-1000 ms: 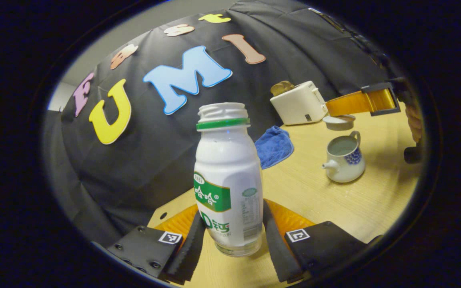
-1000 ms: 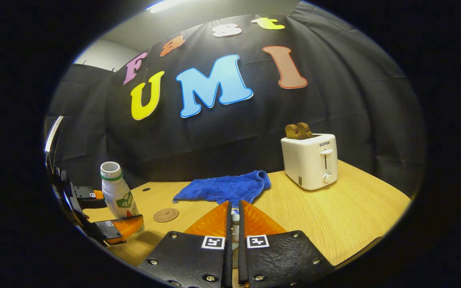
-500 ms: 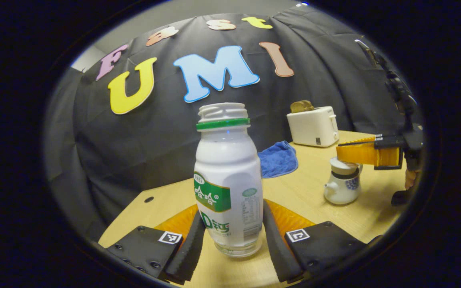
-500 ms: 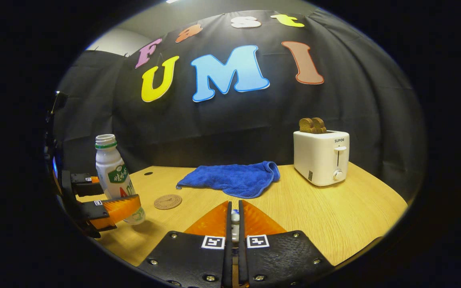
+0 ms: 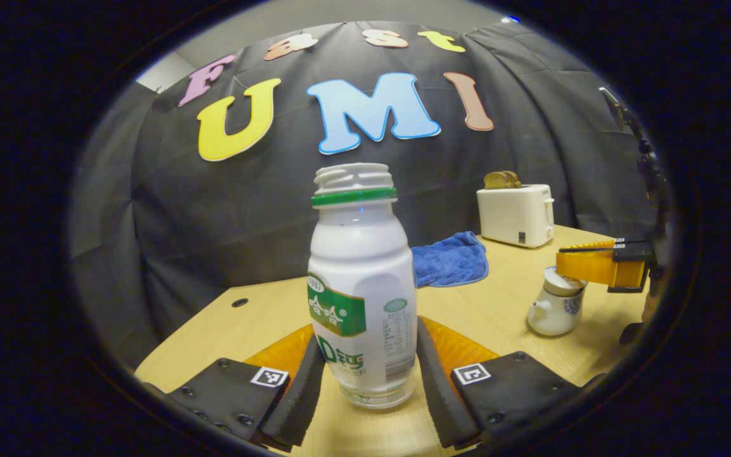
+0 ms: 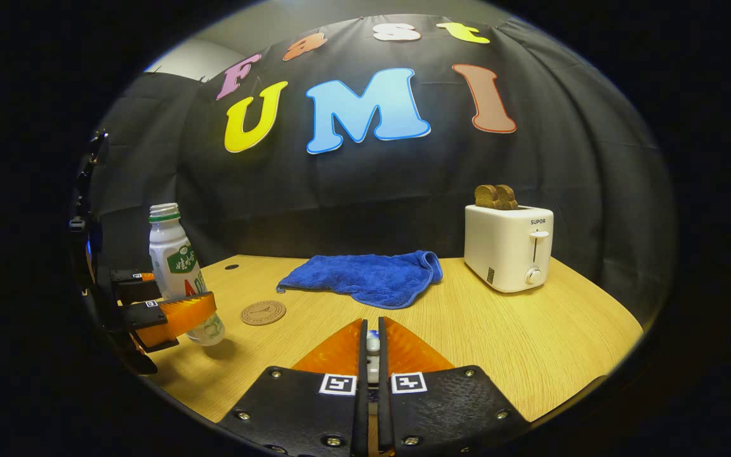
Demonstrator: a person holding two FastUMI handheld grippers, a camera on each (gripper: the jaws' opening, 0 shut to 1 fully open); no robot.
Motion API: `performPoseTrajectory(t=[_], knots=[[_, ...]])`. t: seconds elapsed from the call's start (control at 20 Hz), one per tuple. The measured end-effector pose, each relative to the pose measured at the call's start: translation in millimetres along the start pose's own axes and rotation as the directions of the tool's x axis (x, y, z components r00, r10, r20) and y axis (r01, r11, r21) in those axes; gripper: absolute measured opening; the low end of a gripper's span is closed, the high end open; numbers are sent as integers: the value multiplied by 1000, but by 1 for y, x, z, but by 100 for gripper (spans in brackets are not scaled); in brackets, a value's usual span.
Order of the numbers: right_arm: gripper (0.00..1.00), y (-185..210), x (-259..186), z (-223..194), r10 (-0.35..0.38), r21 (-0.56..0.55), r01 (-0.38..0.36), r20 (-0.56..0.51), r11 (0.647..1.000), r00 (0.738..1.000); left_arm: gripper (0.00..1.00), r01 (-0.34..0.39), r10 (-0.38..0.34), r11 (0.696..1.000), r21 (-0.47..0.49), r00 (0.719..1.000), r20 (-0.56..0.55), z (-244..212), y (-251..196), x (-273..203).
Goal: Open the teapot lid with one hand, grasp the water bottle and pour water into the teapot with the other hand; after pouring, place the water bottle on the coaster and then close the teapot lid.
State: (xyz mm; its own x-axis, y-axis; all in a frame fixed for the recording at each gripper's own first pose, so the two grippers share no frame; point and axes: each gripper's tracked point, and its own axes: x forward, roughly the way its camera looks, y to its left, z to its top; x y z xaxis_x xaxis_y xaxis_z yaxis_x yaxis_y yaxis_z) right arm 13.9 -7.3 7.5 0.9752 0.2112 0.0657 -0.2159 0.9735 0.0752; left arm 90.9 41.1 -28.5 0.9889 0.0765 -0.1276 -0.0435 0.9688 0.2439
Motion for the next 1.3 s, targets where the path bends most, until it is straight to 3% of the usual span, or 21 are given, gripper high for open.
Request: performPoseTrajectory(t=[0.45, 0.6, 0.7, 0.75, 0.8, 0.85, 1.3], knots=[[6, -1, 1, -12, -37, -31, 36, -39, 999, 999, 85, -20, 20, 999, -45, 1000, 10, 10, 5, 0], [11, -4, 0, -12, -54, -36, 52, -38, 998, 998, 85, -14, 15, 997, -72, 1000, 14, 12, 2, -1], [23, -8, 2, -13, -60, 2, 60, -40, 998, 997, 85, -9, 11, 996, -86, 1000, 17, 11, 1, -2], [45, -6, 4, -15, -43, 35, 45, -46, 998, 998, 85, -9, 11, 996, -89, 1000, 17, 11, 0, -3], [49, -8, 5, -15, -38, 69, 41, -48, 997, 998, 85, -8, 9, 996, -91, 1000, 16, 12, -1, -5], [66, -9, 3, -13, -40, 93, 44, -46, 995, 998, 85, -9, 11, 996, -92, 1000, 16, 14, -1, -5], [66, -29, -7, 12, -113, 108, 107, 54, 988, 992, 85, -26, 27, 995, -94, 1000, 14, 15, 14, 5]])
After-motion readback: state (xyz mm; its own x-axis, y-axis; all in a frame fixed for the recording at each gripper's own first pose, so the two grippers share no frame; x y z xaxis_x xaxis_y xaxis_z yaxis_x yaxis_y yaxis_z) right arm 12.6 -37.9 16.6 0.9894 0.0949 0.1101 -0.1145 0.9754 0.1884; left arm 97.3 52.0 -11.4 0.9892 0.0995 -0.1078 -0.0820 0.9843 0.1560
